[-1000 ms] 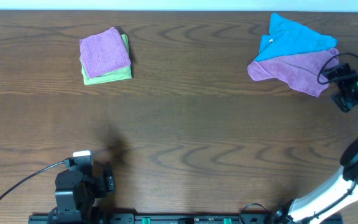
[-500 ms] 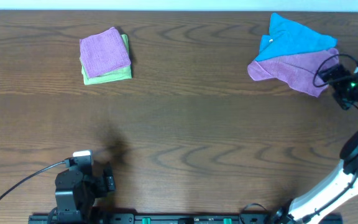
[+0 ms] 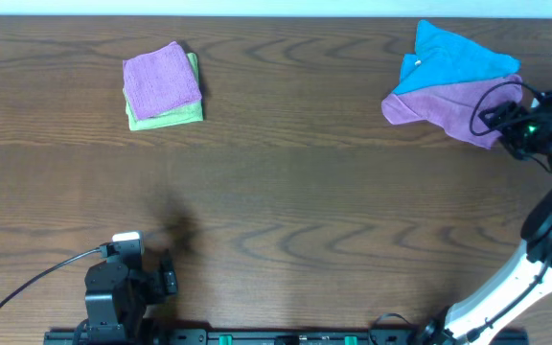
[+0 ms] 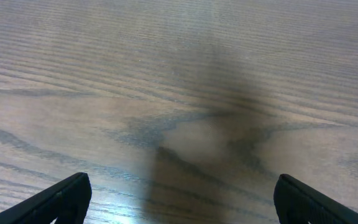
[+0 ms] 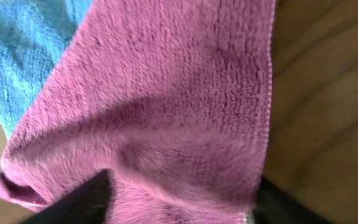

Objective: Fold the cloth
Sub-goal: 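Reach the right gripper to the pink cloth's near edge and grasp, then lift the pink cloth off the blue cloth and carry it toward center, then lower the pink cloth onto the table center with the right gripper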

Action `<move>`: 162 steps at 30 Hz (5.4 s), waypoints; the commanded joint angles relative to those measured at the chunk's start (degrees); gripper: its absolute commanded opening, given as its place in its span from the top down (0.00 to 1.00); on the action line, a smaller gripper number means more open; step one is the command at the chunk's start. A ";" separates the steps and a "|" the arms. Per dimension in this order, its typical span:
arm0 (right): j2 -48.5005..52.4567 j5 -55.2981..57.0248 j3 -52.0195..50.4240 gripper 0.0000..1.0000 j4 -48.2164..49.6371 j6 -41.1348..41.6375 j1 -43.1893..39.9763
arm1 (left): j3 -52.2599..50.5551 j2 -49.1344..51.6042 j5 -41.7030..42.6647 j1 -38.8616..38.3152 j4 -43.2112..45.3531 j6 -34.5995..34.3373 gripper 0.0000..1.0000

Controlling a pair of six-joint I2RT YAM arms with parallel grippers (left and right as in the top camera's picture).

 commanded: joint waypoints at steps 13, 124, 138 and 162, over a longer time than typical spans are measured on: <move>-0.48 -5.33 0.46 0.97 -0.66 -1.31 2.45 | -0.55 -0.33 -0.44 -0.15 -3.10 0.39 0.05; -26.29 33.38 -28.00 0.99 -19.96 21.49 46.64 | -0.55 -0.33 -0.44 -0.15 -3.10 0.39 0.05; -26.53 20.92 -27.71 0.07 -17.88 12.52 46.05 | -0.55 -0.33 -0.44 -0.15 -3.10 0.39 0.05; -58.18 21.90 -27.67 0.01 -36.15 0.66 46.12 | -0.55 -0.33 -0.44 -0.15 -3.10 0.39 0.05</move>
